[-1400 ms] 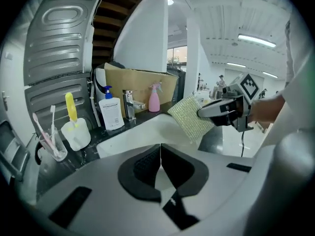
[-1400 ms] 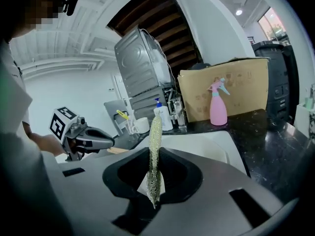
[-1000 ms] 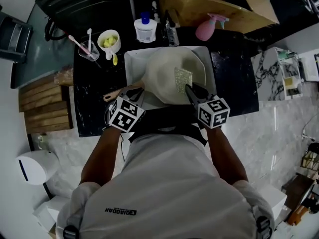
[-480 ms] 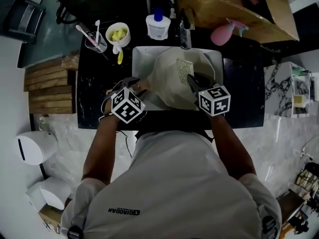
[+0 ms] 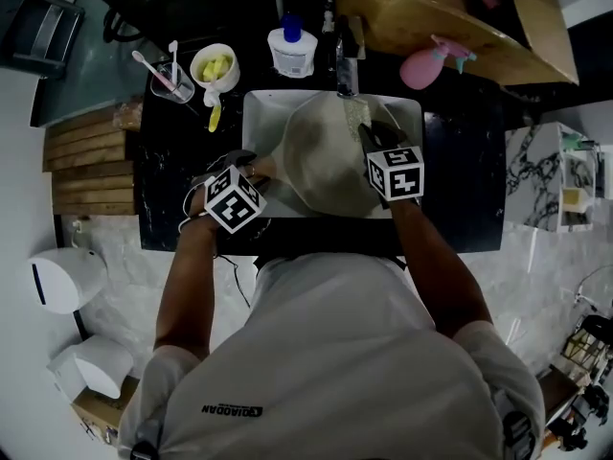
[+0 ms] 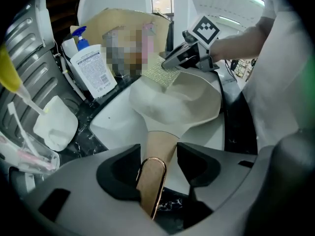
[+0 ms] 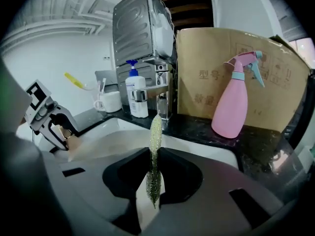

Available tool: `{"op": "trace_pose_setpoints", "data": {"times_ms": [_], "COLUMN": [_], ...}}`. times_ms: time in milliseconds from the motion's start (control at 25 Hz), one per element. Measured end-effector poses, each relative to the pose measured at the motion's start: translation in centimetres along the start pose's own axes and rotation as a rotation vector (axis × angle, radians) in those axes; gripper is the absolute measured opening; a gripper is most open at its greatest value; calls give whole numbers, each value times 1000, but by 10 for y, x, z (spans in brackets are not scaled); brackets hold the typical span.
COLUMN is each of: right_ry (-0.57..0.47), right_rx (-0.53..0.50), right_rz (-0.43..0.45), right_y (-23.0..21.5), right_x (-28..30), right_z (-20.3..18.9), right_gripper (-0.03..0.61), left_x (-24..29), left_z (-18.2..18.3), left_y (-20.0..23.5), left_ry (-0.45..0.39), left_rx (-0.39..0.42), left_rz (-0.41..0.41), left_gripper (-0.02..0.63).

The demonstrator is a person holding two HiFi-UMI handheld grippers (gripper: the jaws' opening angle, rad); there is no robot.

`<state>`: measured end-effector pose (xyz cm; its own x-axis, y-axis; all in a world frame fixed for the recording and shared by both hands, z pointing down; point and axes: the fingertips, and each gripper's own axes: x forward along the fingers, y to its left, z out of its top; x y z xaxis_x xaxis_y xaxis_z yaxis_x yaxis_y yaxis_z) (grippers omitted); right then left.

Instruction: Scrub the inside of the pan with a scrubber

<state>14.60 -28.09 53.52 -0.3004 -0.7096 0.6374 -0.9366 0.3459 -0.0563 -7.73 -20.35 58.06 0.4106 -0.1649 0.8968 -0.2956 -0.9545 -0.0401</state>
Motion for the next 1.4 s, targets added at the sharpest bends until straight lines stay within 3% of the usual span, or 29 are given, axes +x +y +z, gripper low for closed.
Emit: {"op": "trace_pose_setpoints", "data": {"times_ms": [200, 440, 920, 1400], "right_ry": [66, 122, 130, 91], "right_rx": [-98, -48, -35, -149], "right_rz": [-130, -187, -111, 142], "right_y": [-17, -17, 5, 72], "right_x": [13, 27, 65, 102], "right_z": [-7, -27, -18, -6], "right_gripper": [81, 81, 81, 87], "left_x": [1, 0, 1, 1], "left_z": [0, 0, 0, -1], "left_y": [1, 2, 4, 3], "left_ry": [7, 12, 5, 1], "left_rx": [11, 15, 26, 31], "left_rz": [-12, -20, -12, -5], "left_gripper": [225, 225, 225, 225]}}
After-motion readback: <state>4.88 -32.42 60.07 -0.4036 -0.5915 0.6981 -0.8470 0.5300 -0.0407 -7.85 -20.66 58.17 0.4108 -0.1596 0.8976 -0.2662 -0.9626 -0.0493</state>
